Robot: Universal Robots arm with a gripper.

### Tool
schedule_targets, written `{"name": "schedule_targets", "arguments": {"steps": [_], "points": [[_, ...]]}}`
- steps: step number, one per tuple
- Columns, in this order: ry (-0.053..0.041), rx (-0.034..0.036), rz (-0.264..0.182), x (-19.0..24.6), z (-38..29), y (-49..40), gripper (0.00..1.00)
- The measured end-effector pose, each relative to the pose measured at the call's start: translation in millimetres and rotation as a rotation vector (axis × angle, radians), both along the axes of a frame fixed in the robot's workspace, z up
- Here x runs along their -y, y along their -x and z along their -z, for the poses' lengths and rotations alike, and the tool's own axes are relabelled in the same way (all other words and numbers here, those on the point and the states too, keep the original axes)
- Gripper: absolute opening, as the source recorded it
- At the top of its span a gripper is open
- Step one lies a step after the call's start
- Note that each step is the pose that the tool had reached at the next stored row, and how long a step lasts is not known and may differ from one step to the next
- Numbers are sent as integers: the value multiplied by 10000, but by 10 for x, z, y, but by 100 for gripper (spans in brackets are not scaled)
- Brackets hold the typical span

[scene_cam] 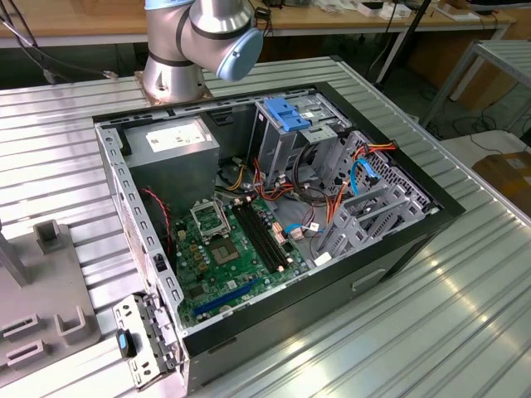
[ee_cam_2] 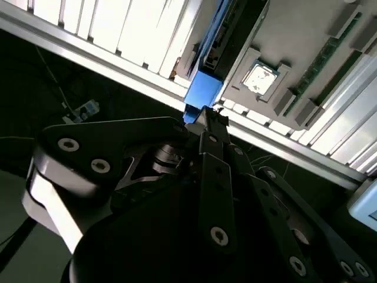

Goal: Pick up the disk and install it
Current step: 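Pick up the disk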

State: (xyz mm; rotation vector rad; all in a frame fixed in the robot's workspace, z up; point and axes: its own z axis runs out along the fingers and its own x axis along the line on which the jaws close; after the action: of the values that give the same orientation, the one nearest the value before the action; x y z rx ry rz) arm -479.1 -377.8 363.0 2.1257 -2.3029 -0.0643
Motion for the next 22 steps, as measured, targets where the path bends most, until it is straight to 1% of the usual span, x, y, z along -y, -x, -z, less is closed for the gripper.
{"name": "schedule_targets", "arguments": {"steps": [1, 2, 3, 5, 6, 19, 20, 21, 22], "points": [[1, 476, -248, 0, 3, -1, 11], [2, 475, -250, -7, 38, -71, 11], [-17, 476, -248, -15, 90, -87, 11], [-23, 475, -248, -34, 102, -87, 11], [-26, 478, -249, -57, 118, -86, 11], [-24, 476, -249, -65, 128, -72, 11], [-24, 475, -249, -65, 128, -72, 12], [-24, 476, -249, -65, 129, -72, 17], [-24, 475, -249, -65, 129, -72, 30]]}}
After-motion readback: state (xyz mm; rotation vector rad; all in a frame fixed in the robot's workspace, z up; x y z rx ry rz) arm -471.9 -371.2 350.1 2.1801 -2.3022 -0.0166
